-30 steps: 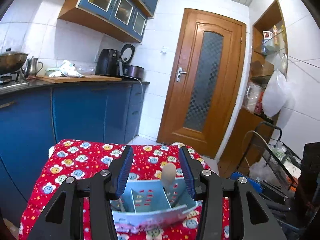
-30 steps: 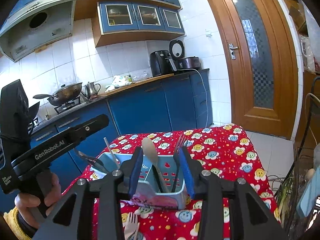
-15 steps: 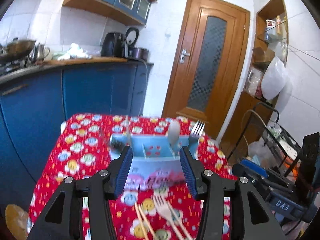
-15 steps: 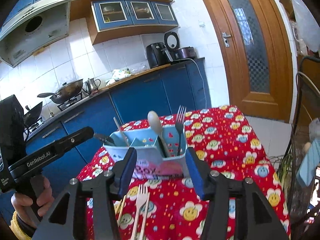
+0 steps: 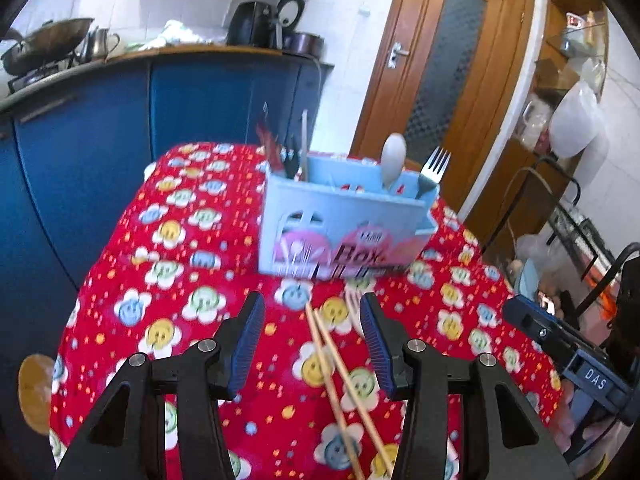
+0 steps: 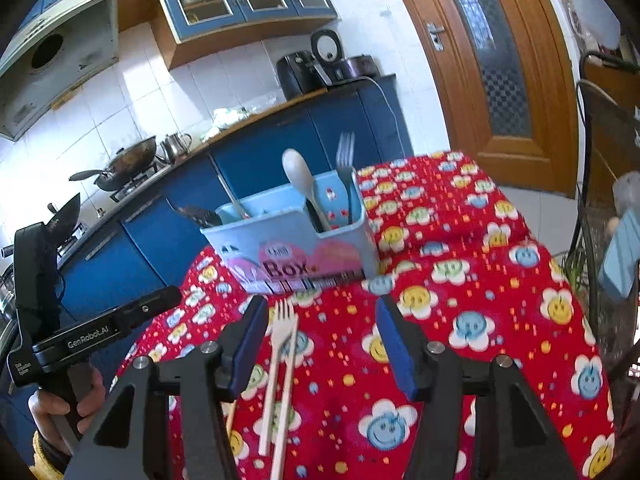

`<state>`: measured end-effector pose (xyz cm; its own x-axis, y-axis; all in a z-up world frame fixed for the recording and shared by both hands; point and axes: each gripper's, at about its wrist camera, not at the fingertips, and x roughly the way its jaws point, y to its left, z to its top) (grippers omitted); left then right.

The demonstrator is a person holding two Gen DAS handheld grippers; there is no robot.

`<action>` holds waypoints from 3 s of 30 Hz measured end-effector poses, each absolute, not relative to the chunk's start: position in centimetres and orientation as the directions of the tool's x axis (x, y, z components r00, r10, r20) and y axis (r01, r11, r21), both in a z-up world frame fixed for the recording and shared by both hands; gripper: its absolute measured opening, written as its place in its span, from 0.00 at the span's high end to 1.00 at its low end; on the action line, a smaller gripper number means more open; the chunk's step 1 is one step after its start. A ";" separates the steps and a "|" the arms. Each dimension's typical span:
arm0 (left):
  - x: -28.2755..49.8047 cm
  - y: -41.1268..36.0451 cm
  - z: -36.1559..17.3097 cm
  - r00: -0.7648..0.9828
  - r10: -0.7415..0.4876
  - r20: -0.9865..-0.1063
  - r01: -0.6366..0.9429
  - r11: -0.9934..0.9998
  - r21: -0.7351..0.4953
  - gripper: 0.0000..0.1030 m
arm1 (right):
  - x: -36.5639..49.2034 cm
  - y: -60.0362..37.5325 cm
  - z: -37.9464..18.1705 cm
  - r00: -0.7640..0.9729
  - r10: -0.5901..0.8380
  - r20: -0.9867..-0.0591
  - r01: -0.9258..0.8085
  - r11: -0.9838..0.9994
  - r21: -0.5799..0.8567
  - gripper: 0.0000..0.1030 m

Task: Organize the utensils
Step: 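Withdraw both open tools from the caddy toward the remaining utensils, then grasp a second chopstick with the left tool while the right tool grasps the white plastic knife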

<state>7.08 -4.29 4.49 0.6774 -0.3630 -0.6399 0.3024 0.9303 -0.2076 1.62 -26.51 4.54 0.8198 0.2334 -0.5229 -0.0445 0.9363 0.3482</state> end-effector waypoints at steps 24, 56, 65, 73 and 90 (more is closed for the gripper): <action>7.3 -6.2 -0.9 0.516 -0.278 -0.810 0.306 0.943 -0.129 0.51 | 1.2 -27.6 0.8 0.770 0.246 -0.589 0.001 0.923 0.386 0.39; 10.7 -4.5 -2.2 0.384 -0.393 -0.836 0.269 0.913 -0.305 0.96 | 2.2 -26.4 0.8 0.730 0.247 -0.637 -0.028 0.943 0.333 0.39; 9.2 -1.4 -1.5 0.476 -0.456 -0.752 0.246 0.890 -0.384 0.96 | 3.9 -23.5 1.0 0.654 0.268 -0.708 -0.102 0.958 0.269 0.40; 8.2 -0.2 0.1 0.568 -0.454 -0.686 0.272 0.891 -0.364 0.96 | 5.9 -21.1 0.6 0.546 0.276 -0.791 -0.173 0.961 0.215 0.63; 7.7 0.1 1.2 0.604 -0.491 -0.628 0.315 0.871 -0.377 0.96 | 11.3 -18.2 -0.6 0.307 0.249 -0.919 -0.236 0.955 0.180 0.81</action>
<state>7.70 0.08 1.19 0.6037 -0.4907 -0.6283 0.3155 0.8708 -0.3771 11.25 -18.19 -0.56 0.3069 0.2491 -0.9186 -0.2359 0.9549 0.1802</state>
